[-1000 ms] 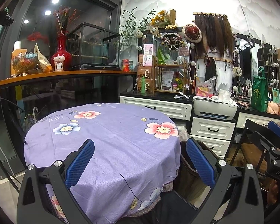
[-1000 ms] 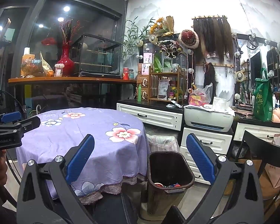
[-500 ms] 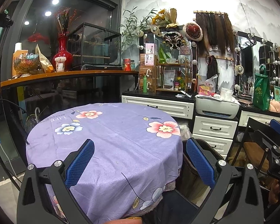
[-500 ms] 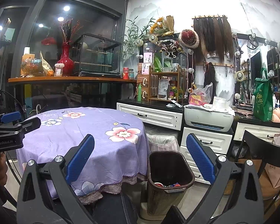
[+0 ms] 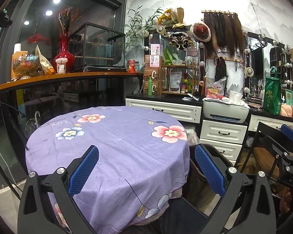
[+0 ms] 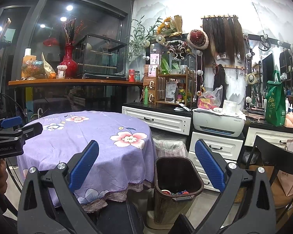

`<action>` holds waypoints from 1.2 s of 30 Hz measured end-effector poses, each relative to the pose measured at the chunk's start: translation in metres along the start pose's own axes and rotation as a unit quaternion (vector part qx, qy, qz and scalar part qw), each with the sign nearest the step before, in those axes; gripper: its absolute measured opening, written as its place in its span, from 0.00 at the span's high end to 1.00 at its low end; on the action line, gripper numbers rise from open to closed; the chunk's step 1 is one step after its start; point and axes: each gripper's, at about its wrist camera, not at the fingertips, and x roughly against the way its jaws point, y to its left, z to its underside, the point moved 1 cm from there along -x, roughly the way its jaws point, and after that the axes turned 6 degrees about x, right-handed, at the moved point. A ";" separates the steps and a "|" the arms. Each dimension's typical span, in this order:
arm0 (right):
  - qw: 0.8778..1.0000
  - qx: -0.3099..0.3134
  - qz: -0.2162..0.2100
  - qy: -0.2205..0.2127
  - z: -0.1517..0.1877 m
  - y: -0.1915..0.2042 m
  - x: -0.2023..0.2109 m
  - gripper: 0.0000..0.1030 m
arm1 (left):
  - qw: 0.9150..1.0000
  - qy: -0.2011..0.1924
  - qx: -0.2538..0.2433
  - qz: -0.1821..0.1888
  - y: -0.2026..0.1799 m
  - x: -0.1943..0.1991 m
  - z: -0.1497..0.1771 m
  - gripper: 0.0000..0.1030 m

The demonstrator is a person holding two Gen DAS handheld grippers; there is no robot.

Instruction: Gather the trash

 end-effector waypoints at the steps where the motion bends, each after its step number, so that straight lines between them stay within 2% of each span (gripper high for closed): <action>1: 1.000 0.000 0.000 0.000 0.000 0.000 0.001 0.06 | 1.000 0.001 -0.001 -0.001 0.000 0.000 0.000 0.05; 36: 1.000 0.000 0.000 0.001 0.005 0.000 -0.001 0.06 | 1.000 0.002 -0.001 -0.002 0.000 -0.001 0.000 0.05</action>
